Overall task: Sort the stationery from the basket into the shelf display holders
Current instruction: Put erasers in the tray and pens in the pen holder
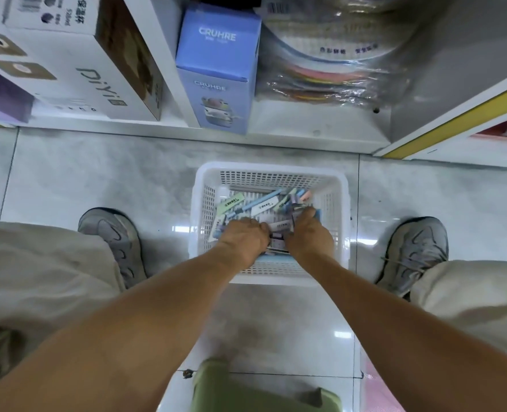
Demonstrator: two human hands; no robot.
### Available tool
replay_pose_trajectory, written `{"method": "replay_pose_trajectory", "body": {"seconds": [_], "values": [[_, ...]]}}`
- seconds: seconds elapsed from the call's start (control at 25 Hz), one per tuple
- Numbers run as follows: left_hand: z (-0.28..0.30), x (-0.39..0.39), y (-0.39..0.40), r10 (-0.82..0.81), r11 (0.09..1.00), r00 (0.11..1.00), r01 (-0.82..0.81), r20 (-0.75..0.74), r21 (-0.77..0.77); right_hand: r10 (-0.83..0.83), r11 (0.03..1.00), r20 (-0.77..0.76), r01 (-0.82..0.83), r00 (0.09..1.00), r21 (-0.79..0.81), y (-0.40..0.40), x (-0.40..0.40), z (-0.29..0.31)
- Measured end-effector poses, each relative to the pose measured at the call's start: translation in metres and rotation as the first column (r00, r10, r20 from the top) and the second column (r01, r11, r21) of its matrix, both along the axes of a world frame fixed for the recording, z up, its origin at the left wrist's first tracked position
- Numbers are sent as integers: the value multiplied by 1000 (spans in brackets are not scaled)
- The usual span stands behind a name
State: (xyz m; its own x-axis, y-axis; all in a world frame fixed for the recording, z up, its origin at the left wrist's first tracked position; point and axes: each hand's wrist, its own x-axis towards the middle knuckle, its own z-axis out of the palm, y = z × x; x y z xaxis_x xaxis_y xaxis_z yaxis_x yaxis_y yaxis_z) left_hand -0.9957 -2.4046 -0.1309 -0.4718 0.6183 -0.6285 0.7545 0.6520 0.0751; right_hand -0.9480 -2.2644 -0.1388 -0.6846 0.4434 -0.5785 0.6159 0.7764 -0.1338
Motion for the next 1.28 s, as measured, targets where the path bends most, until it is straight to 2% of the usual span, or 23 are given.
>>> {"method": "replay_pose_trajectory", "body": {"seconds": [0.12,0.2,0.28,0.32,0.4,0.48,0.6,0.68,0.88,0.92,1.0,1.12,1.28], "values": [[8,-6,-9,60,998,995,-63,84,30,-7,997,-16,6,1000,-78,8,-1,11],[15,-12,-13,149,984,966,-166,213,63,-94,962,-3,90,996,-259,16,-5,20],[20,-19,-14,284,941,864,-335,416,54,-248,846,42,237,968,-478,30,-12,32],[22,-22,-15,381,880,759,-472,528,44,-301,795,60,285,952,-535,37,-15,39],[29,-25,-17,557,636,465,-772,688,7,-340,760,69,317,938,-567,44,-18,49],[37,-26,-15,611,347,183,-936,770,-54,-354,723,82,328,932,-608,40,-15,55],[42,-23,-2,575,39,-103,-988,812,-153,-370,601,103,323,923,-731,18,-3,54],[42,-18,8,537,-87,-235,-971,810,-224,-391,548,86,307,917,-778,6,2,52],[30,-7,11,442,-167,-407,-913,799,-373,-475,324,196,378,858,-867,0,5,43],[28,-6,10,417,-175,-436,-900,798,-400,-474,323,204,385,856,-865,1,5,42],[24,-5,8,383,-168,-465,-885,798,-435,-458,390,187,386,869,-836,3,5,40],[17,-2,8,388,-124,-428,-902,816,-414,-464,519,153,408,872,-751,6,4,37],[12,-1,-1,388,-7,-281,-953,878,-302,-417,507,175,388,892,-770,15,3,41]]}}
